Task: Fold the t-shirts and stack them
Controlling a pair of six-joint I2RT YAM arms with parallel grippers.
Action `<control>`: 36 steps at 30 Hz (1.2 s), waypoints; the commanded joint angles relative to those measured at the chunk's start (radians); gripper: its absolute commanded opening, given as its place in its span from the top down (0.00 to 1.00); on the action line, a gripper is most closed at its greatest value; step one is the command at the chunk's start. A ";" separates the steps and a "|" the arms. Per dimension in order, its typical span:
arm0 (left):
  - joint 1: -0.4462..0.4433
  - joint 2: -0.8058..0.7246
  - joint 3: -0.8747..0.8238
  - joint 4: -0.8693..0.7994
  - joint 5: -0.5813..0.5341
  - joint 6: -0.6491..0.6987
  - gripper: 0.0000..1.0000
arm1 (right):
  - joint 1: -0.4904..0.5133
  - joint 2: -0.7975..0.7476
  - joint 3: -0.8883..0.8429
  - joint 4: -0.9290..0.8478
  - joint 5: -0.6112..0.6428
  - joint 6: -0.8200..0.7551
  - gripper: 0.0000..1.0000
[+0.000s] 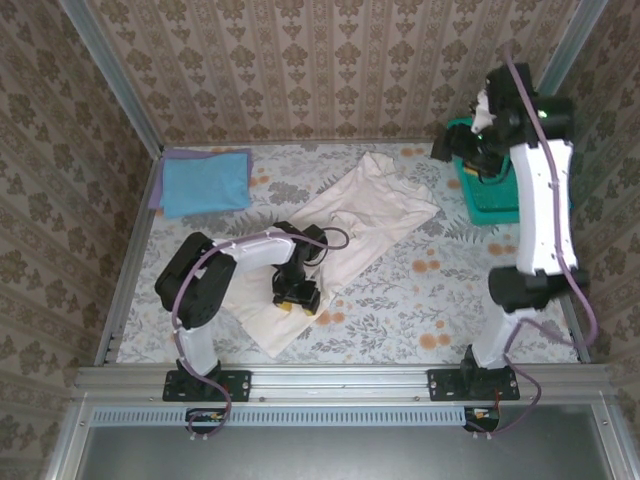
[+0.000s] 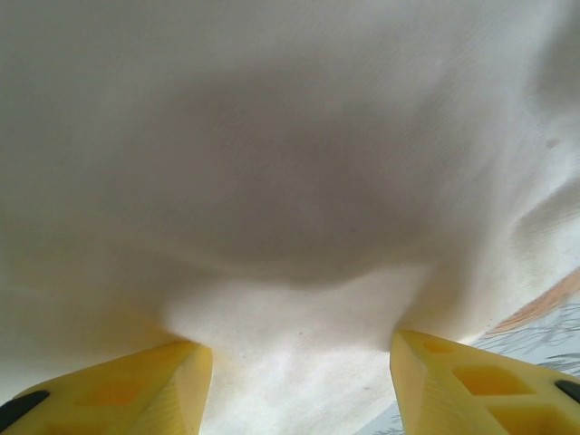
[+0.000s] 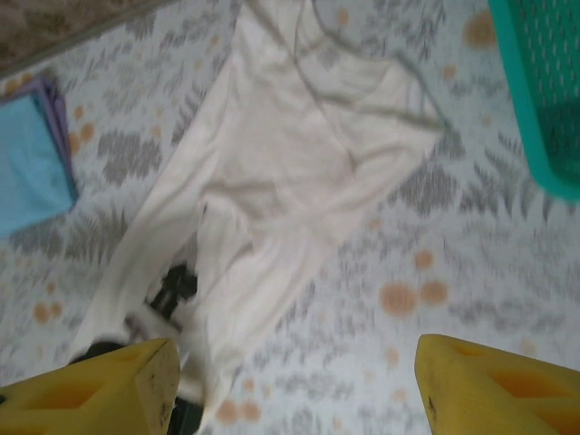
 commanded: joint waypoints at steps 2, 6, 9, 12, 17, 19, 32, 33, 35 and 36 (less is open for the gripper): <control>-0.075 0.105 0.074 0.104 0.071 -0.101 0.44 | 0.046 -0.241 -0.210 -0.084 -0.044 -0.011 0.29; -0.162 0.211 0.224 0.089 0.098 -0.188 0.45 | 0.079 -0.479 -0.486 -0.061 -0.022 0.001 0.28; -0.220 0.280 0.336 0.099 0.114 -0.264 0.45 | 0.085 -0.649 -0.704 -0.020 -0.017 0.019 0.27; -0.258 0.341 0.439 0.114 0.125 -0.353 0.45 | 0.090 -0.775 -0.871 0.003 -0.052 0.037 0.26; -0.295 0.401 0.569 0.153 0.133 -0.452 0.44 | 0.099 -0.905 -1.060 0.036 -0.058 0.061 0.26; -0.307 0.402 0.603 0.143 0.137 -0.468 0.43 | 0.099 -0.942 -1.138 0.068 -0.061 0.080 0.26; -0.074 -0.123 0.311 0.085 0.063 -0.327 0.11 | 0.096 -0.760 -1.468 0.725 -0.036 0.362 0.25; -0.014 -0.155 0.283 0.098 0.076 -0.306 0.11 | 0.095 -0.708 -1.470 0.784 -0.011 0.373 0.25; 0.104 -0.210 0.234 0.125 0.092 -0.280 0.11 | 0.095 -0.600 -1.456 0.890 0.037 0.395 0.25; 0.159 -0.232 0.210 0.142 0.101 -0.264 0.11 | 0.095 -0.540 -1.440 0.940 0.052 0.407 0.25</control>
